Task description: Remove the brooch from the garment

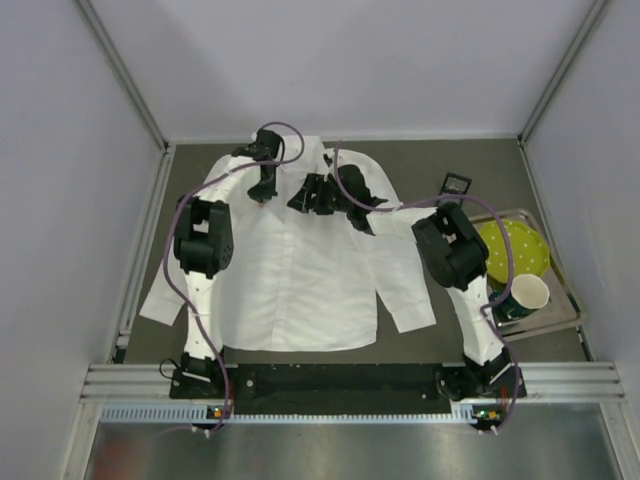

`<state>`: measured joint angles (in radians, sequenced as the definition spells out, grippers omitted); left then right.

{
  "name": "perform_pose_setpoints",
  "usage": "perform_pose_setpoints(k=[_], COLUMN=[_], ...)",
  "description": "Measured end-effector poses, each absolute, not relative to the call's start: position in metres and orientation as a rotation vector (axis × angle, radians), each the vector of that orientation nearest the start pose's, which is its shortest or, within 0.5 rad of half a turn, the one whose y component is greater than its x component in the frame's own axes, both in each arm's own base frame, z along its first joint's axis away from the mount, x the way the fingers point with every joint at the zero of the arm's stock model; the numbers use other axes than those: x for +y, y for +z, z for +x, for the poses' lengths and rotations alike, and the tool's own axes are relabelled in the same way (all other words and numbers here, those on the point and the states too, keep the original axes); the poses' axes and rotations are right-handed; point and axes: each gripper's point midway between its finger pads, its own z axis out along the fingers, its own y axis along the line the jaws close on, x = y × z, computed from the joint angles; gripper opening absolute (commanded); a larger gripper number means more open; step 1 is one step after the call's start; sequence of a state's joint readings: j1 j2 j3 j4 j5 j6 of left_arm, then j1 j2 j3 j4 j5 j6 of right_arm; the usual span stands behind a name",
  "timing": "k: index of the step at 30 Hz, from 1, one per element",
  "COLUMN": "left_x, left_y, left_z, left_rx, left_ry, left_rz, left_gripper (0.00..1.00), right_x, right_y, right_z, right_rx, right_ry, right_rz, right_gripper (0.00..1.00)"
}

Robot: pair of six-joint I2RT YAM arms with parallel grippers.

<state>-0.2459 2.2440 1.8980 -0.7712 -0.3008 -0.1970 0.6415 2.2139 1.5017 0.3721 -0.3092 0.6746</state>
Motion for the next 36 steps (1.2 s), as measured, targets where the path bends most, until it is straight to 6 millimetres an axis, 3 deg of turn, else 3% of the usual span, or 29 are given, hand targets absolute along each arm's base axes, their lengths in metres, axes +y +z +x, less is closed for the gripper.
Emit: perform_pose_setpoints(k=[5, 9, 12, 23, 30, 36], left_x=[-0.086, -0.086, -0.083, -0.066, -0.068, -0.072], left_y=[0.062, 0.065, 0.065, 0.060, 0.057, 0.057], left_z=[0.502, 0.500, 0.494, 0.480, 0.470, 0.478], left_rx=[2.624, 2.623, 2.634, 2.601, 2.535, 2.487], left_ry=[0.178, 0.124, 0.082, -0.054, -0.143, -0.213], left_rz=[-0.068, -0.101, -0.131, -0.264, -0.326, -0.383], left_gripper=[0.00, 0.00, 0.00, 0.00, 0.00, 0.00], right_x=[0.433, 0.439, 0.445, 0.475, 0.499, 0.503], right_y=[0.107, 0.114, 0.113, 0.097, 0.105, 0.088], right_z=[0.445, 0.451, 0.454, 0.461, 0.466, 0.466], right_rx=[2.056, 2.023, 2.010, 2.016, 1.992, 2.040], right_ry=[1.174, 1.200, 1.226, 1.290, 1.358, 1.375], right_rz=[-0.185, -0.188, -0.192, -0.220, -0.228, -0.195], right_gripper=[0.65, 0.48, 0.45, 0.41, 0.45, 0.45])
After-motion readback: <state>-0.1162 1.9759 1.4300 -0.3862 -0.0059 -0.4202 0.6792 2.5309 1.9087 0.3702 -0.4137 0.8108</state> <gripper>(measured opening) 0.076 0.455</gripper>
